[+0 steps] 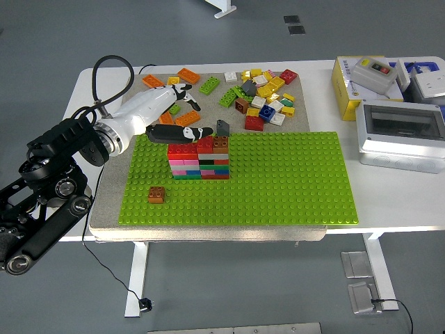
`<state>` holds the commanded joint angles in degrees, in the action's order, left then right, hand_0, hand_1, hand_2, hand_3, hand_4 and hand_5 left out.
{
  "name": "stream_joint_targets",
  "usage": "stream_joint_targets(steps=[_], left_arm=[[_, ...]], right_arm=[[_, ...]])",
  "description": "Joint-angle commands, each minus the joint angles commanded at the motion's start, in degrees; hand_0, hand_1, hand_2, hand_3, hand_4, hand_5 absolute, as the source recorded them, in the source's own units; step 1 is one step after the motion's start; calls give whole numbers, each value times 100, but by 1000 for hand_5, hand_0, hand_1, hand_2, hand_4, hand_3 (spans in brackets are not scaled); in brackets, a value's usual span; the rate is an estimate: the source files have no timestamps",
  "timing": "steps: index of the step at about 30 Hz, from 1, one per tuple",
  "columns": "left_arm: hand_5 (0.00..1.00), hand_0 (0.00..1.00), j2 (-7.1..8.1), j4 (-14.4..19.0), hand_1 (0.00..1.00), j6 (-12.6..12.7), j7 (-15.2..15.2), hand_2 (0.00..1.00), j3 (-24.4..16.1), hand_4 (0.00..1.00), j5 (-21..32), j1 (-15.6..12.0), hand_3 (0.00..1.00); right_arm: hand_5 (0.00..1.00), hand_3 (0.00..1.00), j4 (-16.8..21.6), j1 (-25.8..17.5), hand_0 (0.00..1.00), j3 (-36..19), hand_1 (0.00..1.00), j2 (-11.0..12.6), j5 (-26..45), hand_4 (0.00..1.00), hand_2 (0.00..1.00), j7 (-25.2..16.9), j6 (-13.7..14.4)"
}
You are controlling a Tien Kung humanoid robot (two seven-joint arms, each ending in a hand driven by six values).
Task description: Pick up the brick,pile it on top of brick,press brick,pick up the brick,pile it on top of brick,press brick
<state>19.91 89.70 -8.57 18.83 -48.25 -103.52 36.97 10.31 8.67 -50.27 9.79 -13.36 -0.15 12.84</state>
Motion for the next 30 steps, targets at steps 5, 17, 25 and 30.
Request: stream_joint_targets(steps=[5, 17, 25, 30], left_arm=[[833, 998, -119, -234, 998, 184, -174, 998, 203, 888, -77, 1, 674], [837, 998, -273, -868, 998, 398, -521, 998, 435, 894, 51, 40, 674], [835, 998, -292, -970, 998, 361, -513, 998, 468, 892, 109, 25, 675], [833, 998, -323, -1119, 998, 353, -522, 998, 513, 891, 161, 26, 676]], right_arm=[[842, 672, 0, 3, 722, 0, 705, -7, -8, 412, 716, 3, -1], [842, 673, 0, 11, 722, 25, 705, -16, -3, 411, 716, 11, -8], [841, 673, 0, 1, 722, 27, 706, -19, -11, 411, 716, 15, -10], [841, 672, 0, 0, 722, 34, 705, -27, -4, 411, 718, 15, -14]])
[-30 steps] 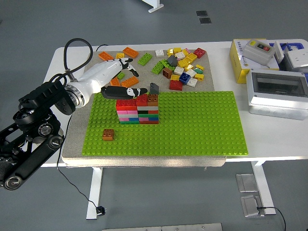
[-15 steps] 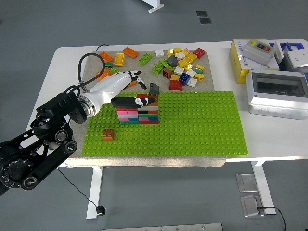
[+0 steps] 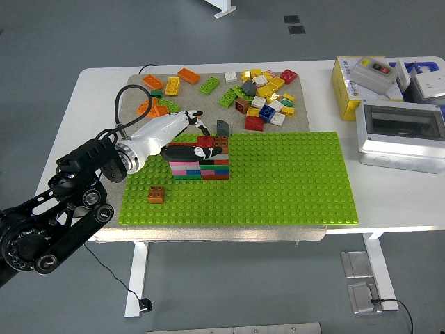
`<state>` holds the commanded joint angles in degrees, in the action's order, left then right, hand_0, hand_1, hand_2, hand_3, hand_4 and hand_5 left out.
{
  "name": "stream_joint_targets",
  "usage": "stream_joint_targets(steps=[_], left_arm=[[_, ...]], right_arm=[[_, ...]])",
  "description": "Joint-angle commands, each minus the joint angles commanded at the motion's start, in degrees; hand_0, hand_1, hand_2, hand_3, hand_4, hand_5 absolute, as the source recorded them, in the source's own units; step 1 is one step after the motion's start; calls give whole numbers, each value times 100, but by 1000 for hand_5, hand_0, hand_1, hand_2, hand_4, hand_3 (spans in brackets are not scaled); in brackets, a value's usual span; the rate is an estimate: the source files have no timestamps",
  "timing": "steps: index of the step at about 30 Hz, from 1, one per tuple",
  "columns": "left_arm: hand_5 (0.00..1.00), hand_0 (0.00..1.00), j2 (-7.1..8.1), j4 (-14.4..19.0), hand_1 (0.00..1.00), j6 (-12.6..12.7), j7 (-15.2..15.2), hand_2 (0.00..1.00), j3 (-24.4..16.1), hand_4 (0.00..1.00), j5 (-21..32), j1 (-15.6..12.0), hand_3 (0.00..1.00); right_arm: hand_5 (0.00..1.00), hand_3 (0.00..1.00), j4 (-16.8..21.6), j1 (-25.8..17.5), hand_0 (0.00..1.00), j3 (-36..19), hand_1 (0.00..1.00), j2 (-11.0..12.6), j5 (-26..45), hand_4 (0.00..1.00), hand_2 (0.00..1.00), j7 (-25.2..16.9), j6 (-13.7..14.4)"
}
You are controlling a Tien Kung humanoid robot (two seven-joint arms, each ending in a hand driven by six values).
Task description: Pick up the brick,pile it on top of brick,press brick,pick up the brick,pile it on top of brick,press brick
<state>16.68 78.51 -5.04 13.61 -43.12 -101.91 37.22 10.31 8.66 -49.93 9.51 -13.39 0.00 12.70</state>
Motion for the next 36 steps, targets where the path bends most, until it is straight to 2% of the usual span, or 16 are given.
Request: stream_joint_targets(steps=[12, 36], left_arm=[[830, 998, -42, -282, 998, 0, -53, 998, 51, 890, 68, 6, 675], [818, 998, -69, -299, 998, 38, -83, 998, 29, 881, 112, -46, 671]], right_arm=[[840, 673, 0, 6, 723, 20, 705, -8, 22, 411, 719, -5, -13], [841, 674, 0, 16, 723, -12, 705, -10, 25, 410, 718, -9, -13]])
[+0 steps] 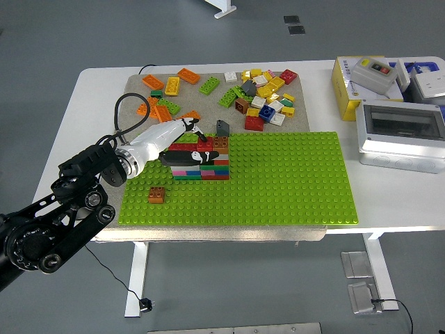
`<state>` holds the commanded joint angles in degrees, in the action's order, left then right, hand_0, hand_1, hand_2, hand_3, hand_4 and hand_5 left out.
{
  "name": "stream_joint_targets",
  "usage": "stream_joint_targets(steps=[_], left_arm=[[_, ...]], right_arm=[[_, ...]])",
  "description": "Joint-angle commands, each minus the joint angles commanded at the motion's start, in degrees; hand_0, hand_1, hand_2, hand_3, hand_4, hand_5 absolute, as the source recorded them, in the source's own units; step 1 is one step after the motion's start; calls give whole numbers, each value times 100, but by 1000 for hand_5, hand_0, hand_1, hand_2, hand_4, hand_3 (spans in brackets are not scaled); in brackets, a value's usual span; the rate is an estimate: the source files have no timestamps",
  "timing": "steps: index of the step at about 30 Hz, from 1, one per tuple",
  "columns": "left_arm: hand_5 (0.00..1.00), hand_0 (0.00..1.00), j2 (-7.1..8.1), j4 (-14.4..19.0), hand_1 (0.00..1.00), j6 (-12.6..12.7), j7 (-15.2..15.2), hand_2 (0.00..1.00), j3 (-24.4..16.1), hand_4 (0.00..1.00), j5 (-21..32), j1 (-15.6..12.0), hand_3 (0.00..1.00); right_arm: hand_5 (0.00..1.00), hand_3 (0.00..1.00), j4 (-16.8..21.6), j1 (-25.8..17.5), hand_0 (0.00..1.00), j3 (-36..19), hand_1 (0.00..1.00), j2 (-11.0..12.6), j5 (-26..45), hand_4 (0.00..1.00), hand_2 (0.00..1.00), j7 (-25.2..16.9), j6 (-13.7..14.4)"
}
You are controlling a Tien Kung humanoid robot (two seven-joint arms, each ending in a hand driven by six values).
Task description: Pick up the brick,pile it on top of brick,press brick,pick up the brick,pile it on top of brick,press brick
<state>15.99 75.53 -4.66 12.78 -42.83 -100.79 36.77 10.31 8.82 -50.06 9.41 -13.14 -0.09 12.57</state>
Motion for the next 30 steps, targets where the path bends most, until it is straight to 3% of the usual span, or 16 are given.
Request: stream_joint_targets(steps=[9, 17, 18, 23, 24, 26, 29, 30], left_arm=[[806, 998, 125, 163, 998, -43, -212, 998, -198, 881, 291, -11, 667], [791, 998, 393, 952, 998, -265, -190, 998, -690, 874, 764, -174, 665], [661, 998, 458, 1086, 998, -212, -256, 998, -808, 783, 781, -248, 736], [661, 998, 833, 1682, 998, 232, -746, 998, -1421, 783, 774, -744, 736], [518, 998, 914, 1763, 995, 339, -870, 998, -1550, 771, 777, -864, 772], [518, 998, 1071, 1786, 995, 509, -1092, 998, -1781, 771, 748, -1072, 772], [518, 998, 1265, 1561, 995, 740, -1427, 998, -1998, 771, 754, -1401, 772], [442, 998, 1292, 1457, 998, 810, -1534, 998, -2010, 761, 783, -1495, 765]], right_arm=[[839, 673, 0, -7, 723, -1, 706, 4, -4, 410, 717, 8, 4], [839, 673, 0, -26, 723, -33, 706, 0, -50, 410, 717, 23, 13], [839, 673, 0, -29, 723, -41, 705, -3, -75, 409, 718, 29, 16], [839, 673, 0, -66, 723, -62, 705, -13, -86, 409, 718, 33, 18], [839, 673, 0, -75, 723, -64, 706, -13, -84, 409, 718, 33, 18], [839, 673, 0, -80, 723, -58, 706, -11, -93, 409, 718, 37, 20], [839, 673, 0, -85, 723, -46, 706, -10, -109, 409, 718, 44, 21], [839, 674, 0, -87, 723, -46, 705, -10, -108, 409, 718, 44, 21]])
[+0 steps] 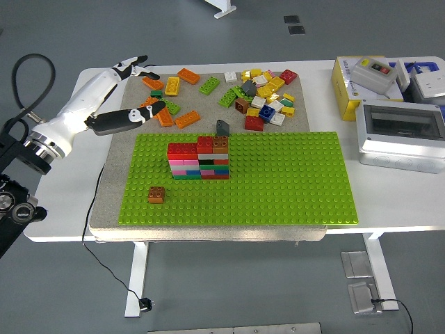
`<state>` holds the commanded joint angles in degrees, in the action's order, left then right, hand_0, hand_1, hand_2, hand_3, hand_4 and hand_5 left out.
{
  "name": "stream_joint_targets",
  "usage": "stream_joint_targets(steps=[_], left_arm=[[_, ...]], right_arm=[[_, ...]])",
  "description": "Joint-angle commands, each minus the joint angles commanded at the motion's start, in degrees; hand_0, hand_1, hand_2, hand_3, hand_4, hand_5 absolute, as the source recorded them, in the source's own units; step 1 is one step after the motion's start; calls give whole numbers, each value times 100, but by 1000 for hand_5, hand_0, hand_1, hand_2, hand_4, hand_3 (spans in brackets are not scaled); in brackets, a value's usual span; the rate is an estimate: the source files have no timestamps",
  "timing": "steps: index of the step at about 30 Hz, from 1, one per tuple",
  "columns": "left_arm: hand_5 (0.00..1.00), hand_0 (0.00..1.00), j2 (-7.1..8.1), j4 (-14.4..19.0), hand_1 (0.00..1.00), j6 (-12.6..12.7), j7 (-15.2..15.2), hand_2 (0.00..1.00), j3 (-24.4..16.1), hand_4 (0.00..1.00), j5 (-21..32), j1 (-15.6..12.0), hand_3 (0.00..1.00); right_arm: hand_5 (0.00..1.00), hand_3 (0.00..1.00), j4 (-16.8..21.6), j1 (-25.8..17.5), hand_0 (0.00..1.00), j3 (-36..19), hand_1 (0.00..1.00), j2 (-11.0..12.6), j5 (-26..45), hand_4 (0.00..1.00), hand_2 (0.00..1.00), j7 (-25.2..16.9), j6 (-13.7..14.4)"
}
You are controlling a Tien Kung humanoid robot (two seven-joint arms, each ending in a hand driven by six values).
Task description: Pick up the brick,pile it on top of brick,press brick,pick up the brick,pile it on top of brick,press brick
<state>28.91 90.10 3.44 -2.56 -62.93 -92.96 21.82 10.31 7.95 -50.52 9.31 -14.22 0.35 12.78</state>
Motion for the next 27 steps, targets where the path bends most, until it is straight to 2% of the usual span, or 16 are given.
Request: stream_joint_targets(steps=[2, 5, 8, 12, 14, 19, 27], left_arm=[[442, 998, 2, -175, 998, 89, -125, 998, 12, 761, 9, -126, 765], [442, 998, -138, -546, 998, 267, -309, 998, 95, 761, -105, -341, 765], [414, 998, -353, -895, 998, 388, -378, 998, 196, 752, -295, -469, 771], [404, 998, -600, -1108, 998, 459, -373, 998, 249, 745, -594, -581, 770], [404, 998, -650, -1129, 998, 473, -359, 998, 269, 745, -705, -610, 770], [404, 998, -601, -1116, 998, 456, -302, 998, 360, 746, -894, -684, 769], [404, 998, -245, -1124, 998, 384, -201, 998, 570, 746, -1035, -886, 769]], right_arm=[[839, 674, 0, -2, 723, -5, 705, -2, -6, 409, 718, 2, 1], [839, 674, 0, 1, 723, -36, 705, -14, -53, 409, 718, 13, 5], [839, 674, 0, 10, 724, -99, 706, -34, -163, 408, 719, 52, 16], [839, 678, 0, 12, 723, -124, 710, -90, -273, 408, 730, 134, 25], [839, 678, 0, 2, 723, -133, 710, -125, -316, 408, 730, 181, 28], [839, 680, 0, -33, 724, -171, 712, -256, -489, 406, 735, 331, 35], [842, 685, 0, -119, 729, -156, 715, -448, -726, 407, 743, 566, 19]])
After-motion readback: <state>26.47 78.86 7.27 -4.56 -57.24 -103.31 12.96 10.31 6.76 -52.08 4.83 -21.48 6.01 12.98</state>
